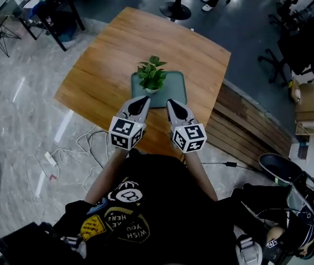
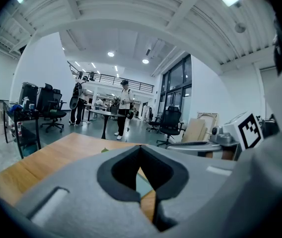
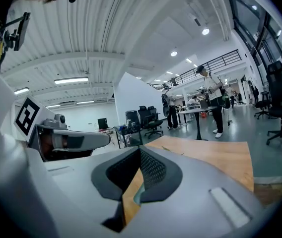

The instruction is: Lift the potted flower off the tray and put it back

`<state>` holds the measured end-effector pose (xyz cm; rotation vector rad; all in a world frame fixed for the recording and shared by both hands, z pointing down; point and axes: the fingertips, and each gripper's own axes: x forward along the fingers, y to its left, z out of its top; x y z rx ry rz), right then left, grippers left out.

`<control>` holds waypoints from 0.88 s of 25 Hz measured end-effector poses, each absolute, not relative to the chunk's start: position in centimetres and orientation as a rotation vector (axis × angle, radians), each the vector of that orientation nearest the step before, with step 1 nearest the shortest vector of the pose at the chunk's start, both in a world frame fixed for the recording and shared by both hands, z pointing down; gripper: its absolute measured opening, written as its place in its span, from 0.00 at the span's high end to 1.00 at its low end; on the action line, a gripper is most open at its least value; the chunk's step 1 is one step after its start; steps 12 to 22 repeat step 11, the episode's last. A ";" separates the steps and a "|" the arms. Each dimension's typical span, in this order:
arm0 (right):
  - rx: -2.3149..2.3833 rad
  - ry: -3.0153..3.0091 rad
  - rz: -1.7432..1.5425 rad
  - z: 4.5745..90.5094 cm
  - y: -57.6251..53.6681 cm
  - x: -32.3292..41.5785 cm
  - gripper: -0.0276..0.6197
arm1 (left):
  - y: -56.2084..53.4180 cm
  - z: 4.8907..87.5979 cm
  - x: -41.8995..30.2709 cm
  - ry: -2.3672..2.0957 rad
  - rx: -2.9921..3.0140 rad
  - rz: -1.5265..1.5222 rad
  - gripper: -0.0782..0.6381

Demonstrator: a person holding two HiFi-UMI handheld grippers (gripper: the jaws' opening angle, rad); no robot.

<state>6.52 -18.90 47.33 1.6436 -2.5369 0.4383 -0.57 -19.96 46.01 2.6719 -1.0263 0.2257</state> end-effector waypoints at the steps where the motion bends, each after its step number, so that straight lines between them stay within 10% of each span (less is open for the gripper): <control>1: 1.641 -2.540 0.443 47.4 -18.7 6.4 0.95 | -19.7 46.0 -0.7 -1.029 2.669 0.222 0.90; 22: 1.596 -2.556 0.472 47.6 -17.5 5.1 0.95 | -18.4 46.2 -1.7 -1.033 2.646 0.233 0.90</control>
